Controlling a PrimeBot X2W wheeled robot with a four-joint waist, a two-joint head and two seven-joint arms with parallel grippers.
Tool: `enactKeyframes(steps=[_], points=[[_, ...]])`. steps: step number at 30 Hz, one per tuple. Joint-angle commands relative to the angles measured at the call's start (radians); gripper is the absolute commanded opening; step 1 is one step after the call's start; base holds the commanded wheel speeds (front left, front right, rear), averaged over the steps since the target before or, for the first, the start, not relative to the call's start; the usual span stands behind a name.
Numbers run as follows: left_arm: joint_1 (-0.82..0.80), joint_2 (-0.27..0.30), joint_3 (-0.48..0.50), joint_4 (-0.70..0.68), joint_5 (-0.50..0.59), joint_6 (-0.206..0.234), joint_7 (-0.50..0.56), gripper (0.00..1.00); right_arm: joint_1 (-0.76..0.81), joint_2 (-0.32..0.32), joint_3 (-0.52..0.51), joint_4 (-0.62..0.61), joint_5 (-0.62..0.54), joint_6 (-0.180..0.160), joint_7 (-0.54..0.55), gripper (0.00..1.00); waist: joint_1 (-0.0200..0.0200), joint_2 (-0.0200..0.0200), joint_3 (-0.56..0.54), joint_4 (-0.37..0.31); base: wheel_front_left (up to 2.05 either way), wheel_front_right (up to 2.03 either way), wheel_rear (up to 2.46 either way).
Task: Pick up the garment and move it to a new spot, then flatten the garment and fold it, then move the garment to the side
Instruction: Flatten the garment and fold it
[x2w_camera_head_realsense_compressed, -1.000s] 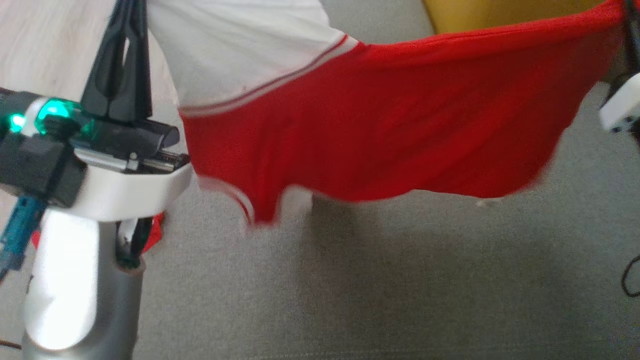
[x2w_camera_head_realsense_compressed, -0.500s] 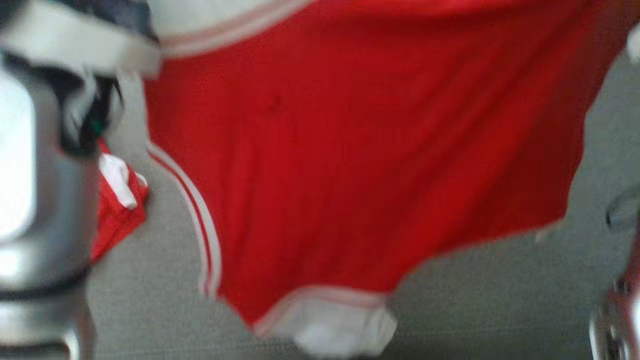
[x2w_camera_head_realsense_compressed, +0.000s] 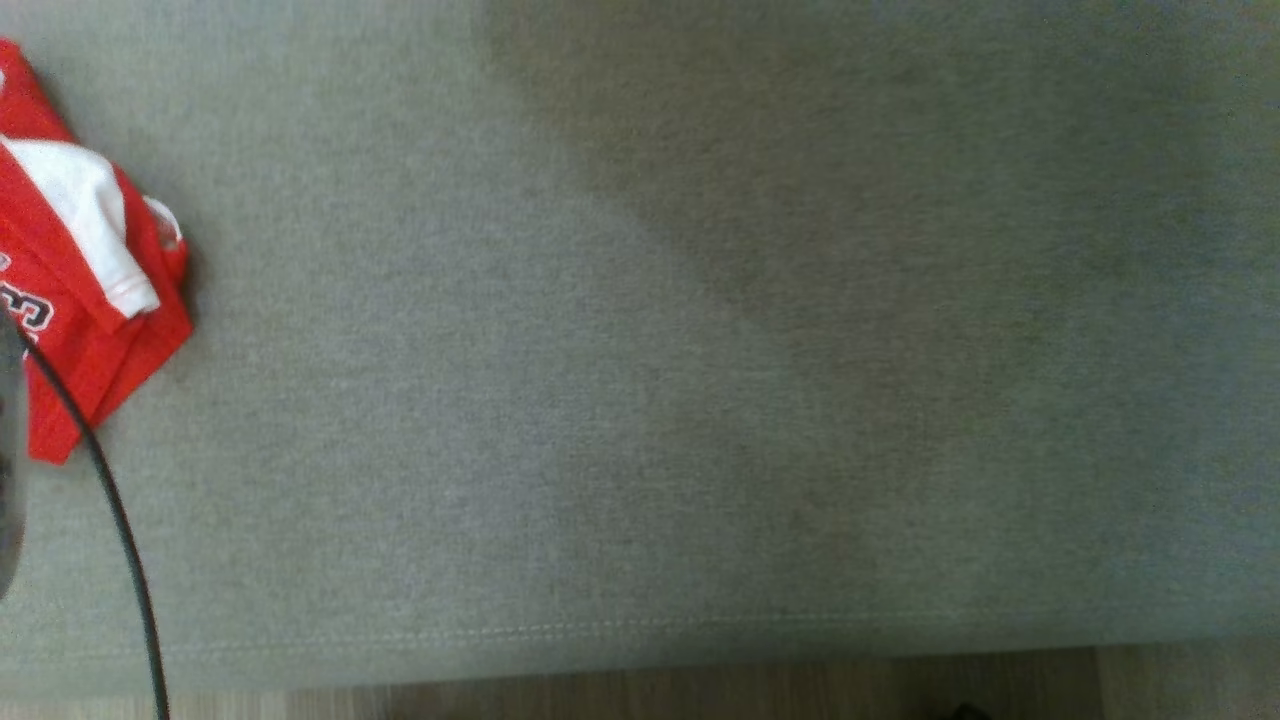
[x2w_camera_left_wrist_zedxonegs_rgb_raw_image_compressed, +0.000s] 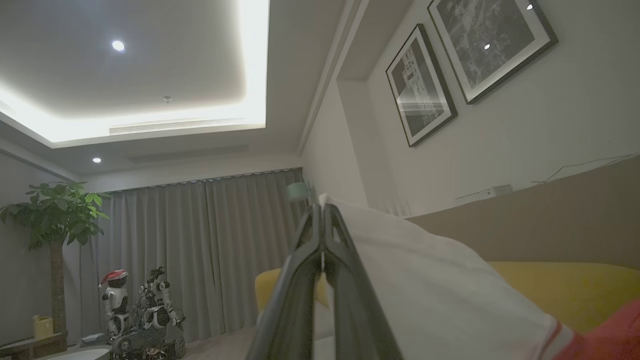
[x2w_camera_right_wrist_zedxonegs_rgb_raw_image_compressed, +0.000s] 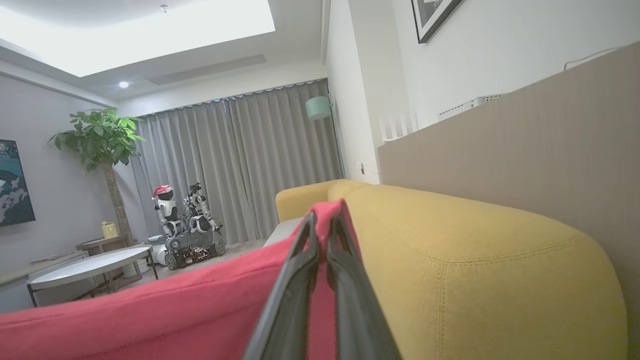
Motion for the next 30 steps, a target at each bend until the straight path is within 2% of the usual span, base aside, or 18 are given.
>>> enactKeyframes(steps=[1, 7, 14, 22, 30], points=[[-0.034, 0.034, 0.004, -0.018, 0.014, 0.001, -0.003, 0.00, -0.043, 0.009, 0.001, -0.007, -0.002, 0.007, -0.034, 0.00, -0.0004, 0.0001, 0.045, 0.028, 0.00, 0.00, 0.00], [0.050, 0.021, -0.041, -0.076, 0.020, -0.008, -0.004, 0.00, 0.006, 0.004, 0.019, 0.165, 0.037, 0.007, -0.172, 0.00, -0.0004, 0.0001, 0.066, 0.049, 0.00, 0.00, 0.00], [0.367, 0.045, -0.113, -0.151, -0.043, -0.011, -0.004, 0.00, 0.250, 0.002, 0.083, 0.331, 0.139, 0.007, -0.235, 0.00, -0.0004, 0.0001, -0.004, 0.057, 0.00, 0.00, 0.00], [0.730, 0.141, -0.248, -0.205, -0.088, -0.011, -0.004, 0.00, 0.486, -0.023, 0.261, 0.426, 0.245, 0.007, -0.125, 0.00, -0.0004, 0.0001, -0.120, 0.048, 0.00, 0.00, 0.00], [0.955, 0.218, -0.329, -0.196, -0.154, -0.011, -0.004, 0.00, 0.645, -0.080, 0.423, 0.398, 0.377, 0.007, 0.041, 0.00, -0.0004, 0.0001, -0.231, 0.036, 0.00, 0.00, 0.00]])
